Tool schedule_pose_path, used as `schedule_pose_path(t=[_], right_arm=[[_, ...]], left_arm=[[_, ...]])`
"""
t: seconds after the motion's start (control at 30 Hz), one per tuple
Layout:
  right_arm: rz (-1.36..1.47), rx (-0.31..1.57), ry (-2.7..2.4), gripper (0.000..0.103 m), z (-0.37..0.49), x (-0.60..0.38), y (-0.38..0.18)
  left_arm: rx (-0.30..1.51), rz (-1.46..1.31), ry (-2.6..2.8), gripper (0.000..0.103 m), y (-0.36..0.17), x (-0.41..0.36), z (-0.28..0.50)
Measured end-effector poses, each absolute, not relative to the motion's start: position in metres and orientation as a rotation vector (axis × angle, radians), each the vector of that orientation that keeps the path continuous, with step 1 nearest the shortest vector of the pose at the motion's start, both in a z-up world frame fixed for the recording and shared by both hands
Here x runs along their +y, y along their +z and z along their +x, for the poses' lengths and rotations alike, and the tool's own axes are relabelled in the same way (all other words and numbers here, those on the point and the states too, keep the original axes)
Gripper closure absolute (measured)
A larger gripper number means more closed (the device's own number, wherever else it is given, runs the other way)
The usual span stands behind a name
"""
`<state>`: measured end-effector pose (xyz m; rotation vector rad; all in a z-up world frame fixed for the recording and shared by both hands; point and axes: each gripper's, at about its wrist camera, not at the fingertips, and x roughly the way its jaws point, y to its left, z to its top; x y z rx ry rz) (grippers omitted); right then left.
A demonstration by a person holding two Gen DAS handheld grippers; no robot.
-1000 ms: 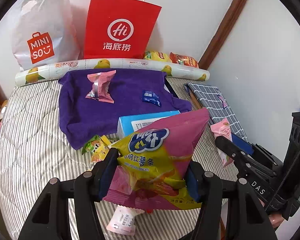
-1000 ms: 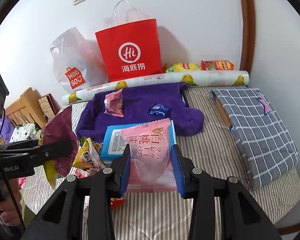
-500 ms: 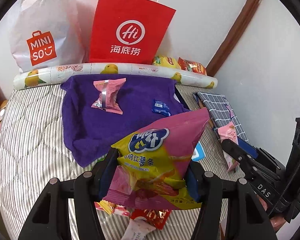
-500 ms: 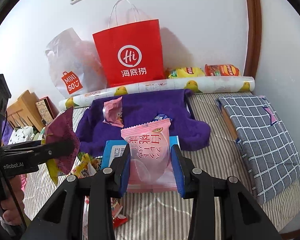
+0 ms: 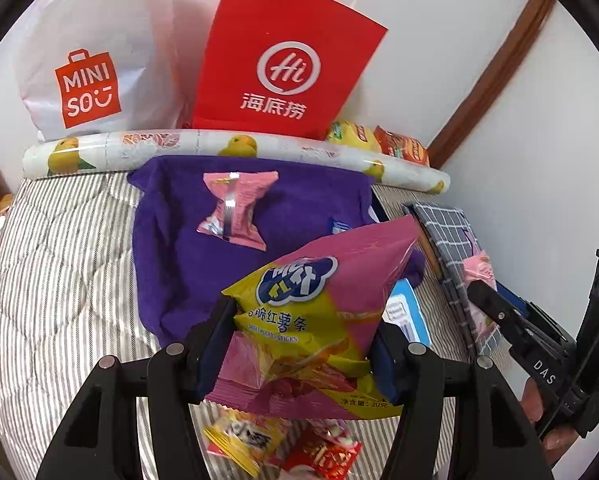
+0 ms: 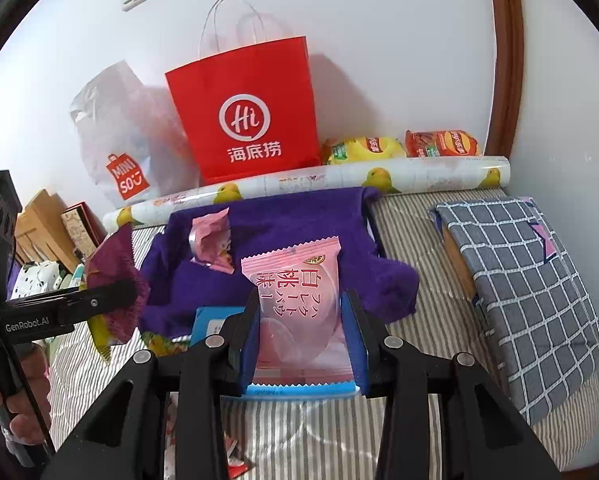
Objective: Organize snacks
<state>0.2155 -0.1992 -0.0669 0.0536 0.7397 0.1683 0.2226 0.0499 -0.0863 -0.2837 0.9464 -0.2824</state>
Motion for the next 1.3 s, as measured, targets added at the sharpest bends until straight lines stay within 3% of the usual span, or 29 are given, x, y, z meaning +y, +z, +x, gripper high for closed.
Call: schedule_pose_path(t=[0.6, 1.3], right_arm=[[0.058, 0.76, 0.184, 0.065, 0.285, -0.196, -0.081], [0.062, 0.878, 0.218, 0.065, 0.347, -0.193, -0.136]], left_arm=[[0.95, -0.262, -0.198, 0.044, -0.096, 0.062, 0.287], [1.008, -0.23, -0.171, 0.044, -0.147, 0.061, 0.324]])
